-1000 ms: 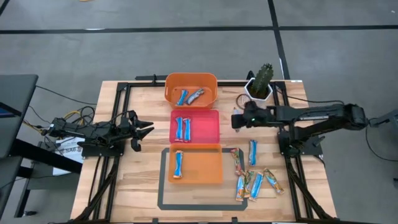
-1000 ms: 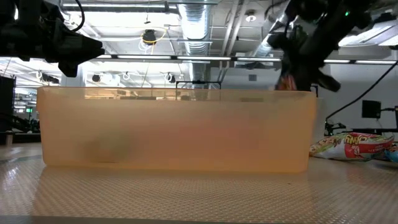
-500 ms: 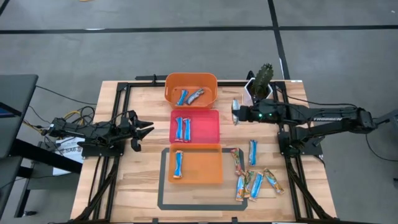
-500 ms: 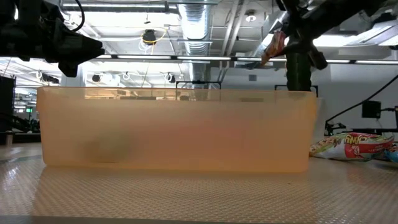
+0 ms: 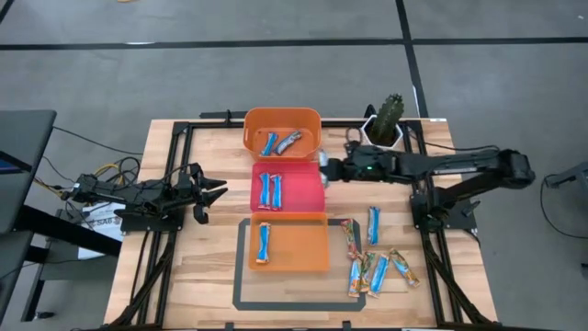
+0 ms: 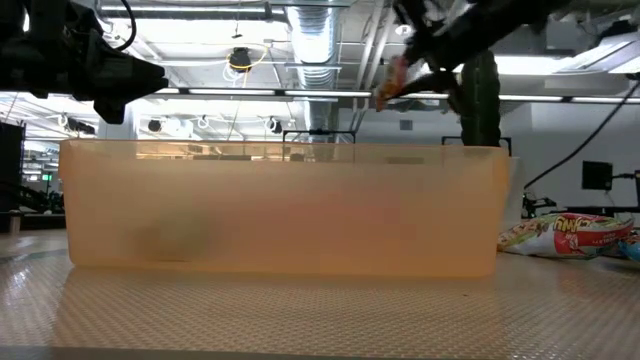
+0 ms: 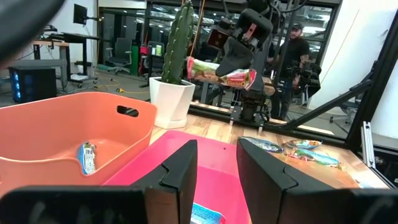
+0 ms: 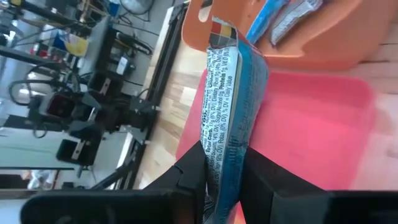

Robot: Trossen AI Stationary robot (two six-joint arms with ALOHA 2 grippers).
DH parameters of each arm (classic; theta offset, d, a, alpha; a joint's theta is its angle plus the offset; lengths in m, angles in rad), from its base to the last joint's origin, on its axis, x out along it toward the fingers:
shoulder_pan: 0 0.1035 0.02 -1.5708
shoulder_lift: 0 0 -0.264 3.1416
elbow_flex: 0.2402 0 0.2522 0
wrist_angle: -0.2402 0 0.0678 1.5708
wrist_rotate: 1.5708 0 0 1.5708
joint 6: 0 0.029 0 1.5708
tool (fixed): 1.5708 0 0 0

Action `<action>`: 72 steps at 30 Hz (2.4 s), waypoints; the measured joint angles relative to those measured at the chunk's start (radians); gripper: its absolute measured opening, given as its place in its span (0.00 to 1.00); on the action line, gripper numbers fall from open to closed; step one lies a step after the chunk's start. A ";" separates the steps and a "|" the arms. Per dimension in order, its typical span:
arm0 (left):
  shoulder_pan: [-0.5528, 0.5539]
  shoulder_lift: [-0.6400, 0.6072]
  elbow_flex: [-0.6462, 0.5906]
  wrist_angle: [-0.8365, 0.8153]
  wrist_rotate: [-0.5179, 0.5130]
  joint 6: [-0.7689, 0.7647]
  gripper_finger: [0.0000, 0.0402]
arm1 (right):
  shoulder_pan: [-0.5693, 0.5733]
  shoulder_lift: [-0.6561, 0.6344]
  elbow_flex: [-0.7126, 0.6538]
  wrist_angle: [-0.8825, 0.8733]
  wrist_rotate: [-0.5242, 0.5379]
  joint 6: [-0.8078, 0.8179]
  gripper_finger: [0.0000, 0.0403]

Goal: Pick and place Granola Bars by type
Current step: Put the red granola bar into the red bin

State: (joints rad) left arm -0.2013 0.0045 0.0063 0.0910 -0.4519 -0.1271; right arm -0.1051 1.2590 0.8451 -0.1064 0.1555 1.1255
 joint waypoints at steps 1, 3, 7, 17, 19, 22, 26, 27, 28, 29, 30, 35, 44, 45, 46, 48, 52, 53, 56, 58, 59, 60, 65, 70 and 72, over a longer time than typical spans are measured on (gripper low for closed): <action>0.000 0.000 0.000 0.000 0.000 0.000 0.26 | 0.000 0.032 0.025 0.000 0.000 0.000 0.17; 0.000 0.000 0.000 0.000 0.000 0.000 0.26 | 0.007 0.092 0.073 -0.005 0.000 0.000 0.17; 0.000 0.000 0.000 0.000 0.000 0.000 0.26 | 0.021 0.202 0.171 0.000 -0.003 0.000 0.17; 0.000 0.000 0.000 0.000 0.000 0.000 0.26 | 0.060 0.405 0.385 -0.010 -0.023 -0.008 0.17; 0.000 0.000 0.000 0.000 0.000 0.000 0.26 | 0.059 0.431 0.411 0.003 -0.028 -0.008 0.17; 0.000 0.000 0.000 0.000 0.000 0.000 0.26 | 0.059 0.453 0.420 -0.008 -0.028 0.001 0.17; 0.000 0.000 0.000 0.000 0.000 0.000 0.26 | 0.059 0.470 0.425 -0.016 -0.023 0.026 0.17; 0.000 0.000 0.000 0.000 0.000 0.000 0.26 | 0.057 0.479 0.423 -0.033 -0.023 0.026 0.17; 0.000 0.000 0.000 0.000 0.000 0.000 0.26 | 0.057 0.489 0.422 -0.039 -0.024 0.027 0.17; 0.000 0.000 0.000 0.000 0.000 0.000 0.26 | 0.057 0.499 0.422 -0.041 -0.025 0.029 0.17; 0.000 0.000 0.000 0.000 0.000 0.000 0.26 | 0.057 0.512 0.423 -0.037 -0.025 0.034 0.17; 0.000 0.000 0.000 0.000 0.000 0.000 0.26 | 0.057 0.577 0.422 -0.068 -0.028 0.063 0.17; 0.000 0.000 0.000 0.000 0.000 0.000 0.26 | 0.043 0.669 0.422 -0.095 -0.029 0.063 0.17; 0.000 0.000 0.000 0.000 0.000 0.000 0.26 | 0.043 0.674 0.422 -0.093 -0.029 0.063 0.17; 0.000 0.000 0.000 0.000 0.000 0.000 0.26 | 0.043 0.677 0.422 -0.089 -0.030 0.063 0.17; 0.000 0.000 0.000 0.000 0.000 0.000 0.26 | 0.042 0.677 0.422 -0.094 -0.030 0.063 0.17; 0.000 0.000 0.000 0.000 0.000 0.000 0.26 | 0.038 0.677 0.422 -0.094 -0.030 0.063 0.17; 0.000 0.000 0.000 0.000 0.000 0.000 0.26 | 0.037 0.677 0.422 -0.095 -0.031 0.067 0.17; 0.000 0.000 0.000 0.000 0.000 0.000 0.26 | 0.031 0.677 0.422 -0.103 -0.035 0.079 0.17; 0.000 0.000 0.000 0.000 0.000 0.000 0.26 | 0.030 0.677 0.422 -0.105 -0.037 0.079 0.17; 0.000 0.000 0.000 0.000 0.000 0.000 0.26 | 0.030 0.677 0.422 -0.107 -0.037 0.079 0.18; 0.000 0.000 0.000 0.000 0.000 0.000 0.26 | 0.030 0.677 0.422 -0.111 -0.037 0.079 0.18; 0.000 0.000 0.000 0.000 0.000 0.000 0.26 | 0.031 0.677 0.422 -0.120 -0.037 0.079 0.23; 0.000 0.000 0.000 0.000 0.000 0.000 0.26 | 0.029 0.677 0.422 -0.120 -0.037 0.079 0.28; 0.000 0.000 0.000 0.000 0.000 0.000 0.26 | 0.027 0.677 0.422 -0.120 -0.037 0.079 0.29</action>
State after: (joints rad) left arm -0.2015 0.0048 0.0063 0.0910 -0.4515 -0.1269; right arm -0.0781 1.9362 1.2671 -0.2262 0.1188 1.2045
